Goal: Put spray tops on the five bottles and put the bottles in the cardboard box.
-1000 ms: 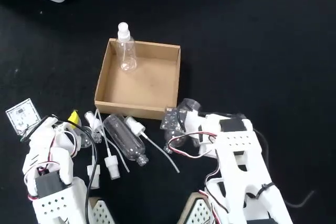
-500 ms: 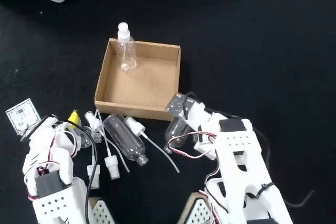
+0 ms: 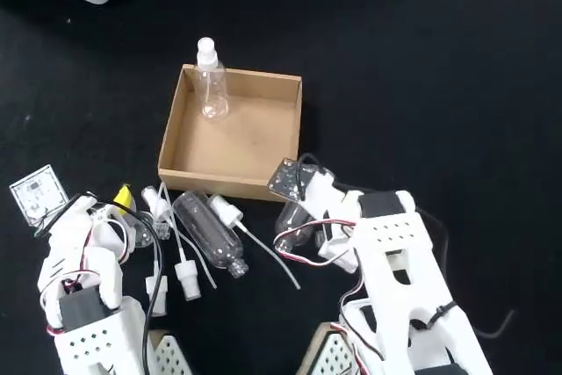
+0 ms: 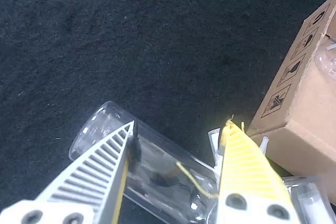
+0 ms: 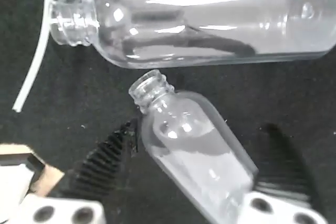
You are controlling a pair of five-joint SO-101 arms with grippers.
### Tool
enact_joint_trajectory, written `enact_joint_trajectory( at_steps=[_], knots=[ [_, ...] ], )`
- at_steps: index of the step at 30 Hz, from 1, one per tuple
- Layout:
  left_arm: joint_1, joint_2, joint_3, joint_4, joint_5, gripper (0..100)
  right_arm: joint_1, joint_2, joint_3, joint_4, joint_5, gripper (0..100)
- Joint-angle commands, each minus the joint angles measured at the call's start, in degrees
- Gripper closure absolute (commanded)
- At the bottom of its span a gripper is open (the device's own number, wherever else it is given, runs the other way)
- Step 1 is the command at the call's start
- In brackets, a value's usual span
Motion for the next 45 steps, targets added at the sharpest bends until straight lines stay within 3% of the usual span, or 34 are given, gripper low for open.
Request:
enact_joint_trajectory(
  at_steps=[1, 17, 45],
  knots=[
    [-0.04, -0.53, -0.57, -1.58, -0.35, 75, -1.05, -1.01, -3.3, 0.62, 2.99, 63.0],
    [-0.04, -0.53, -0.57, -1.58, -0.35, 75, -0.88, -1.01, 1.54, 0.62, 20.84, 63.4],
    [-0.04, -0.53, -0.57, -1.58, -0.35, 75, 3.87, -1.01, 4.97, 0.18, 35.78, 63.5]
  ],
)
